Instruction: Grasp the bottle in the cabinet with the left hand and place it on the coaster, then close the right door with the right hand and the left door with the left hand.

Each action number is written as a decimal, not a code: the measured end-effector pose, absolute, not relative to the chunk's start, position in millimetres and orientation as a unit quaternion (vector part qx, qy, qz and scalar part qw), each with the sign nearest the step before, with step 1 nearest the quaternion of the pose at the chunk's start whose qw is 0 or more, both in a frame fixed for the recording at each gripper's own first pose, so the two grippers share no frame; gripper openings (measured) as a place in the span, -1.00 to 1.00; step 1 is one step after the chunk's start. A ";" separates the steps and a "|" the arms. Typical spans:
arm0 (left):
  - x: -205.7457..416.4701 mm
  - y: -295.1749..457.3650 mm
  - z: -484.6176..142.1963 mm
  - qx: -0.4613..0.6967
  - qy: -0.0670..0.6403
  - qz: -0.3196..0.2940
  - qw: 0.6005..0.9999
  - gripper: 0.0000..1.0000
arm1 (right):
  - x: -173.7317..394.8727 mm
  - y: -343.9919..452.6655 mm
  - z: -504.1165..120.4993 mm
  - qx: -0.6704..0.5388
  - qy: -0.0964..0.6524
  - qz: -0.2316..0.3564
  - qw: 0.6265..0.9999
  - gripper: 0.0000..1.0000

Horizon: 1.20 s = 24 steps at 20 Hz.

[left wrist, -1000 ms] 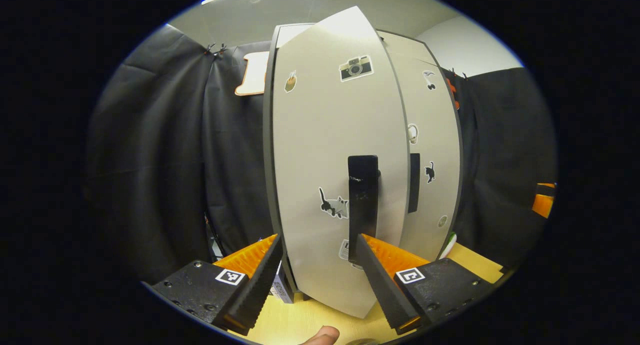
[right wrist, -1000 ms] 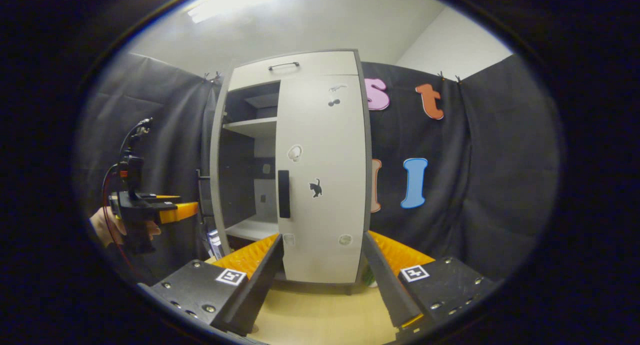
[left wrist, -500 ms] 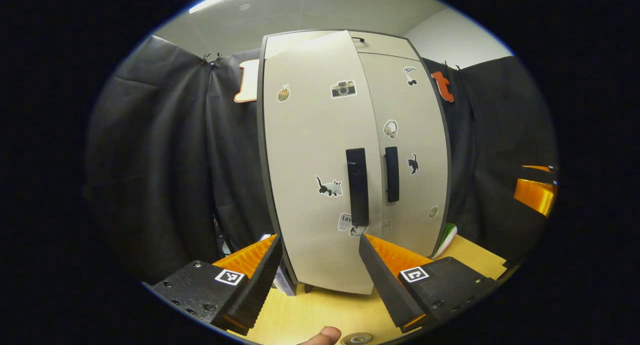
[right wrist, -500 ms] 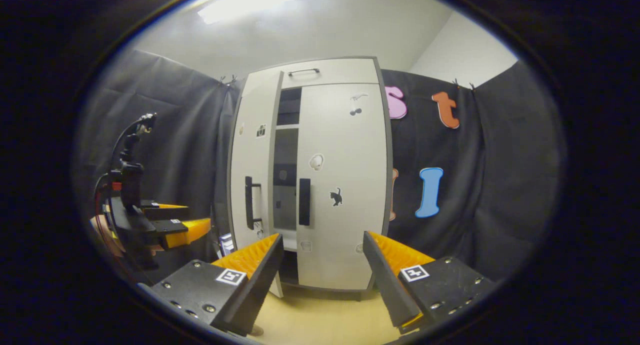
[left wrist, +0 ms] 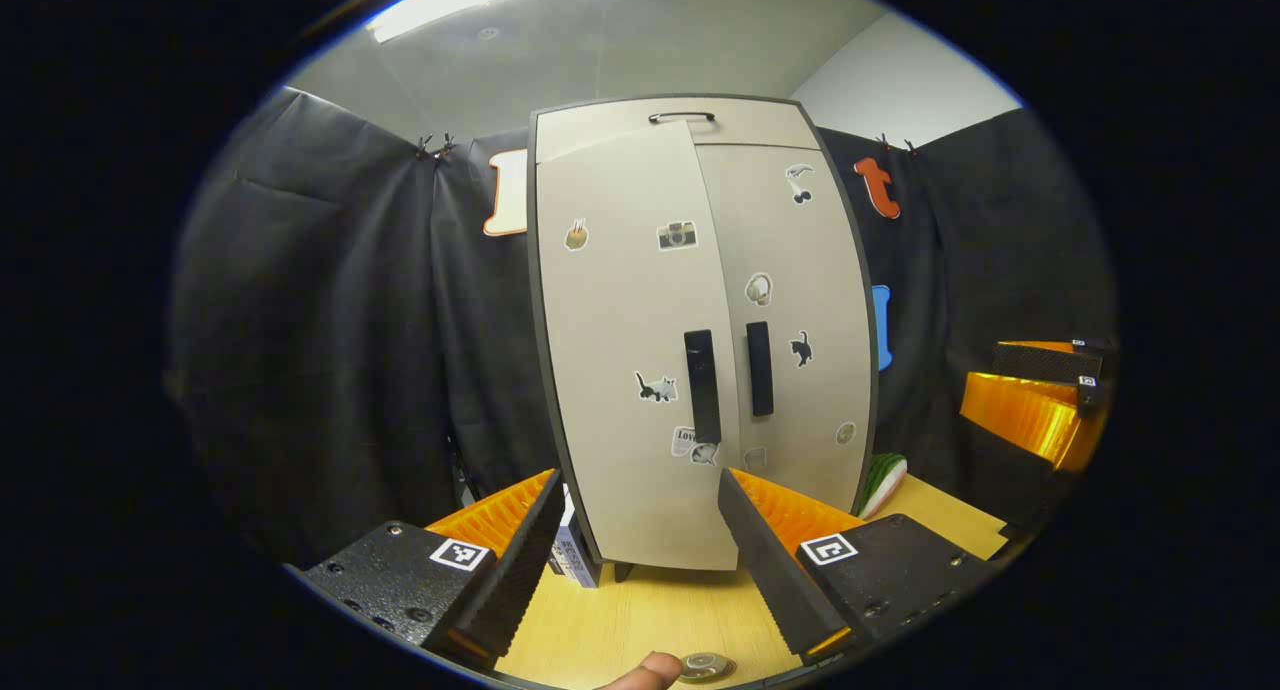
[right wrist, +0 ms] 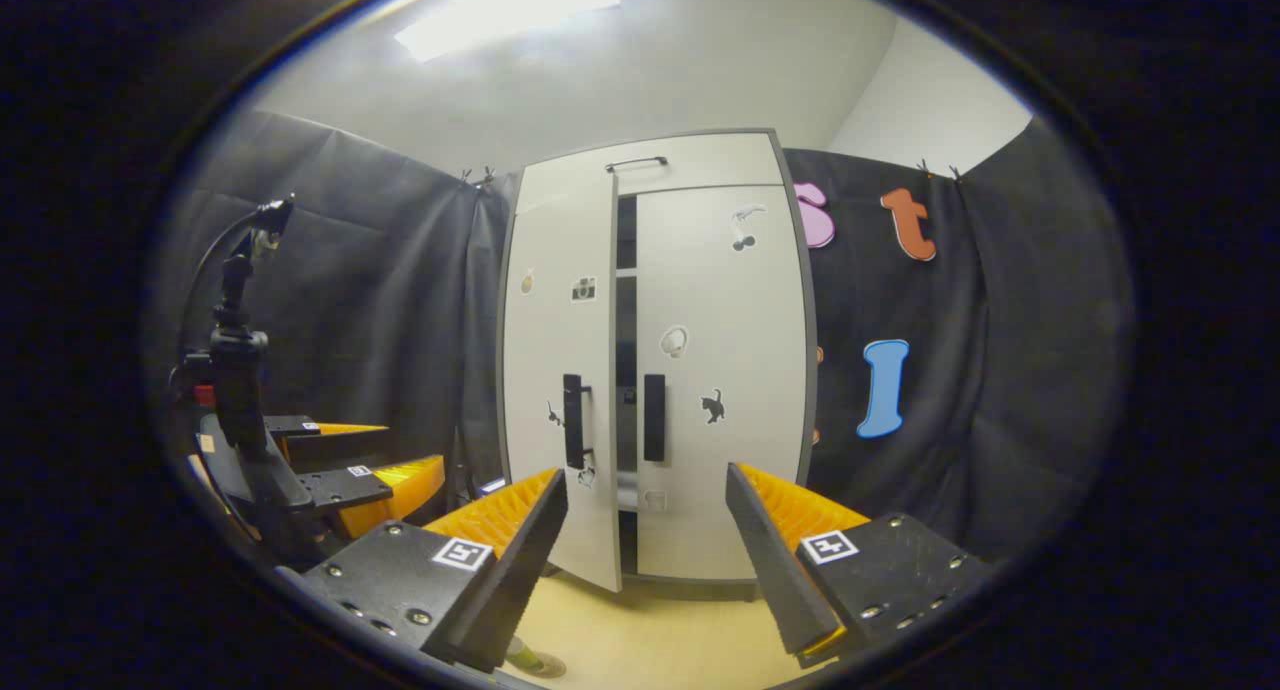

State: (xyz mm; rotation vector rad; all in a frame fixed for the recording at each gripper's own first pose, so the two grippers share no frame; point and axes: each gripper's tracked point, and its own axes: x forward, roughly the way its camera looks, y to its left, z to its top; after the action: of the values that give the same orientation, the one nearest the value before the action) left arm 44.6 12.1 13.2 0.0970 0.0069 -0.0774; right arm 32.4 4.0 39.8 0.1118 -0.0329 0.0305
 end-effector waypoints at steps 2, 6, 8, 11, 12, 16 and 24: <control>48.5 13.5 21.4 0.053 -0.004 -0.042 0.998 0.94 | 37.0 -1.9 44.5 0.052 -0.017 -0.001 0.999 0.84; 54.9 15.5 23.8 0.030 -0.005 -0.046 0.998 0.95 | 46.3 -2.6 46.6 0.066 -0.013 -0.004 0.998 0.84; 54.2 20.6 19.8 0.033 0.000 -0.038 0.999 0.95 | 46.0 -5.5 43.1 0.074 -0.004 -0.016 0.997 0.93; 57.1 19.8 14.7 0.043 0.008 -0.046 0.998 0.96 | 53.9 -4.1 38.0 0.069 0.000 -0.026 0.997 0.93; 57.3 21.6 12.9 0.046 0.010 -0.045 0.998 0.96 | 56.3 -4.0 34.7 0.062 -0.001 -0.032 0.998 0.84; 58.1 22.9 4.6 0.040 0.021 -0.049 0.998 0.95 | 58.6 3.6 30.4 0.033 -0.004 -0.038 0.999 0.93; 51.7 38.5 4.7 0.036 0.022 -0.040 0.998 0.96 | 50.0 18.3 35.2 0.050 -0.008 -0.029 0.998 0.84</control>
State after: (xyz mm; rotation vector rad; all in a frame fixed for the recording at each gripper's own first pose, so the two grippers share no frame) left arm 51.7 38.5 4.7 0.0713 0.0433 -0.0810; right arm 50.0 18.3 35.2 0.0999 -0.0159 -0.0573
